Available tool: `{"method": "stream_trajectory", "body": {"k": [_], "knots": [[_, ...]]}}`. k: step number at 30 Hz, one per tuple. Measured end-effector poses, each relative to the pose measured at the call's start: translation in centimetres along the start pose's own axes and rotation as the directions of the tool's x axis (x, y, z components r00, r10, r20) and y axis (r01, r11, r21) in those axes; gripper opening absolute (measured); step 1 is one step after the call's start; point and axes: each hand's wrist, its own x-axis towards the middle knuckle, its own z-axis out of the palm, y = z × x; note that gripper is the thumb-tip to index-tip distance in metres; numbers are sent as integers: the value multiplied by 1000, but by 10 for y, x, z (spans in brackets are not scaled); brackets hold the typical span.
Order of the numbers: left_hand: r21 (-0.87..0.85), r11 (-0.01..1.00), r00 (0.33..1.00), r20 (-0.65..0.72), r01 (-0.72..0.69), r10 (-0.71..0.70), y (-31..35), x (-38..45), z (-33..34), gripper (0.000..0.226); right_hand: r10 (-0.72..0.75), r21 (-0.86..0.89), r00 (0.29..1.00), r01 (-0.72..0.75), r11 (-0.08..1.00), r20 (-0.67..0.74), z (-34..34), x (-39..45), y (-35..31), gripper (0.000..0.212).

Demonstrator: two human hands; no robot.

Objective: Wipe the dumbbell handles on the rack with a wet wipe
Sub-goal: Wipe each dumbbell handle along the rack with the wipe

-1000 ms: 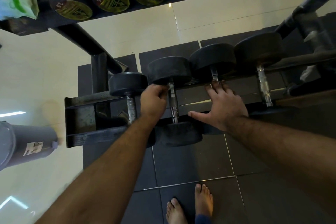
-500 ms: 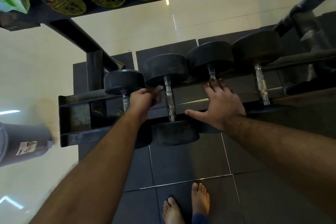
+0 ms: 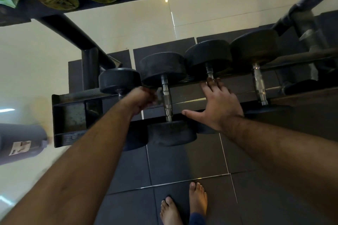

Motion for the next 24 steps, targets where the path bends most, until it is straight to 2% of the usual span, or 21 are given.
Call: {"method": "stream_trajectory", "body": {"k": [1,3,5,7,8,10,11,13,14,15,16,18,20,24], "knots": [[-123,992,999,25,-26,29,-2,2,7,28,-2,2,1000,2,1000,4,0,0,0,133],[-236,972,987,155,2,36,-14,2,22,34,-2,2,1000,2,1000,8,0,0,0,132],[-171,979,947,316,113,-54,-23,-1,24,36,0,-2,1000,0,1000,6,-1,0,0,132],[39,979,880,434,199,-196,-23,-1,13,30,0,-7,1000,0,1000,7,-1,1,0,133],[148,966,856,449,211,-256,-19,-1,4,25,-2,-7,1000,2,1000,12,-1,0,-1,133],[273,938,869,387,211,-308,-9,2,-12,23,0,2,1000,0,1000,21,-1,0,-1,135],[245,948,897,342,202,-280,-3,3,-15,25,1,9,1000,-1,1000,22,0,0,0,135],[7,988,955,255,155,-152,4,5,-10,32,0,16,1000,0,1000,19,-1,0,0,135],[-113,985,965,239,133,-103,4,5,-3,35,1,17,1000,-2,1000,18,-1,0,0,135],[-163,978,962,258,133,-88,1,4,5,38,4,16,1000,-4,1000,19,-2,-1,-1,135],[-142,977,946,306,159,-110,-3,1,13,42,7,15,1000,-7,1000,17,-2,-1,-1,135],[34,974,878,427,225,-218,-12,-4,21,47,9,9,1000,-10,1000,12,-2,-1,-1,134],[168,953,829,471,250,-301,-14,-2,18,47,7,8,1000,-7,1000,13,-1,-1,0,134],[221,936,841,418,273,-344,-4,3,17,38,-1,2,1000,1,1000,2,-2,-2,0,133]]}}
